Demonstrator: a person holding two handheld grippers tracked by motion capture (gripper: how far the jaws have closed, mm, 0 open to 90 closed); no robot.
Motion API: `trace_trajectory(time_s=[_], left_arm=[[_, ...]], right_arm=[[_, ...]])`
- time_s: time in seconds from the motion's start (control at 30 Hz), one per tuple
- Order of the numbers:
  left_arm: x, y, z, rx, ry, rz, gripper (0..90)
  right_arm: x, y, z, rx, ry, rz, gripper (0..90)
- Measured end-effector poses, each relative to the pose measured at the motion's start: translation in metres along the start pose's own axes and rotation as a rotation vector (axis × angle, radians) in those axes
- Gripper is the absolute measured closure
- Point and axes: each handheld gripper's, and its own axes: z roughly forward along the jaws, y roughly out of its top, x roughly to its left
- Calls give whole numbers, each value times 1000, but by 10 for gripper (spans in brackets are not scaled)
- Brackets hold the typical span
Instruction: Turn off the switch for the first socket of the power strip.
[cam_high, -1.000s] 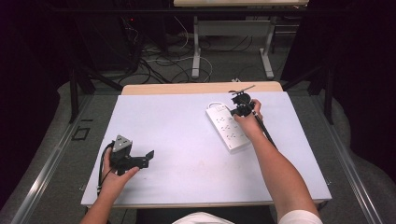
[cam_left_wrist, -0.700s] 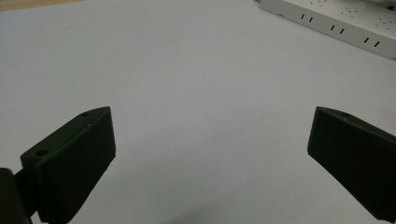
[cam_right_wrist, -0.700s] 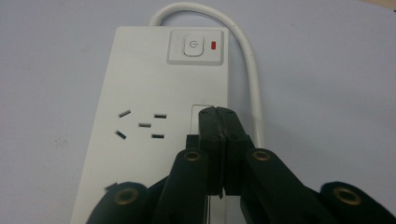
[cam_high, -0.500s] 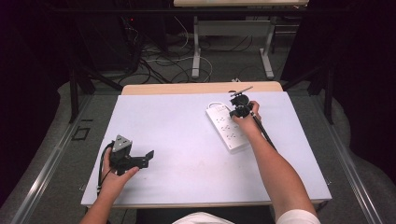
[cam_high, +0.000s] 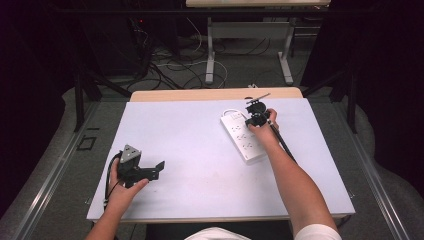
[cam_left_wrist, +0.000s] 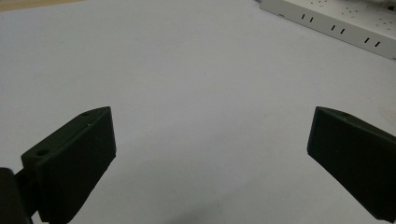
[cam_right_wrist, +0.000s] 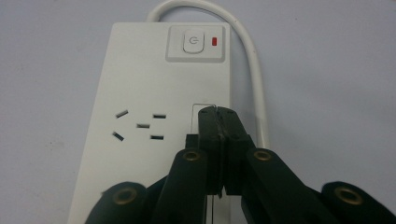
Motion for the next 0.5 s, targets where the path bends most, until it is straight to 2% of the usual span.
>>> trace_trajectory(time_s=[0.03,0.5], left_arm=[[1,0,0,2,6,13,14],[-1,0,1,-2,-2,-1,14]], right_arm=[[0,0,0,0,0,0,899],[1,0,1,1,-5,2,900]])
